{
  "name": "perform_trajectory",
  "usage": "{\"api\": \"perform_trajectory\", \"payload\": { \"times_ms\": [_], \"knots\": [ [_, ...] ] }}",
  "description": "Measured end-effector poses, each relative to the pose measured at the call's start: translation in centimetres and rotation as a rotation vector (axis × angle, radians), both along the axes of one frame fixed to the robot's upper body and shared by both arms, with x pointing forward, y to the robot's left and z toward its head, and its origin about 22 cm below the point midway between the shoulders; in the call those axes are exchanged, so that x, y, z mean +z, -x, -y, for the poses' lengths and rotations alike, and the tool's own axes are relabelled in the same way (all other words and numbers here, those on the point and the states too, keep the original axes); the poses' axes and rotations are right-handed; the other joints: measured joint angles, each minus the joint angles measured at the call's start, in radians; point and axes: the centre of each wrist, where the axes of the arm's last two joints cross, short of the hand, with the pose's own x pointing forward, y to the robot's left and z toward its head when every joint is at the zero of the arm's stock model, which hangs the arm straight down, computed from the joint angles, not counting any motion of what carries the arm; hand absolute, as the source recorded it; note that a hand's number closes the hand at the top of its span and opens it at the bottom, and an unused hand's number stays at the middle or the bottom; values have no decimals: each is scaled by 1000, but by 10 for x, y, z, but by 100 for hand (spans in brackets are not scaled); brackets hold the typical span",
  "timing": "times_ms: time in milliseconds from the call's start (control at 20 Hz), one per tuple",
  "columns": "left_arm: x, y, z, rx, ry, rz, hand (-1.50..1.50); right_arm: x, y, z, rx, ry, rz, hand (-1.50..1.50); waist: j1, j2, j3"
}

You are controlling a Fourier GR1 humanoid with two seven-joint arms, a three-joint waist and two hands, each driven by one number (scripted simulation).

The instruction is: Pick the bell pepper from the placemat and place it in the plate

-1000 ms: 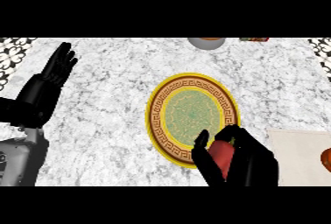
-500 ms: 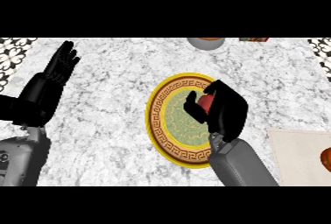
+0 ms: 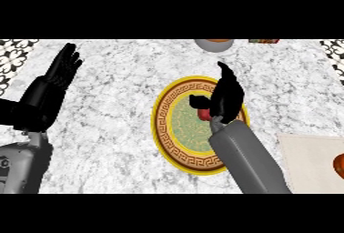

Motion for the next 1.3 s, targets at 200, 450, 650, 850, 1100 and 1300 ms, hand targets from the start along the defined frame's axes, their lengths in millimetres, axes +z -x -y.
{"api": "perform_trajectory", "payload": {
  "times_ms": [200, 450, 650, 850, 1100, 1300],
  "knots": [
    [1, -1, -3, 4, -1, -2, 0, 2, -8, -5, -33, -63, 127, -150, -5, -3, 0],
    [-3, 0, -9, 23, -6, -6, 0, 6, -6, -5, -61, -175, 253, -150, -23, -8, -1],
    [-7, 0, -16, 43, -5, -19, 0, 11, 6, -1, -90, -250, 322, -150, -45, -14, -1],
    [-10, 6, -17, 61, -2, -20, 0, 4, 34, 18, -138, -298, 388, -150, -61, -19, -1],
    [-7, 14, -24, 67, -4, -18, 0, -2, 92, 50, -169, -337, 438, -150, -69, -21, -1],
    [-6, 13, -30, 67, -6, -19, 0, -3, 138, 72, -164, -335, 453, -150, -67, -19, -1]
  ]
}}
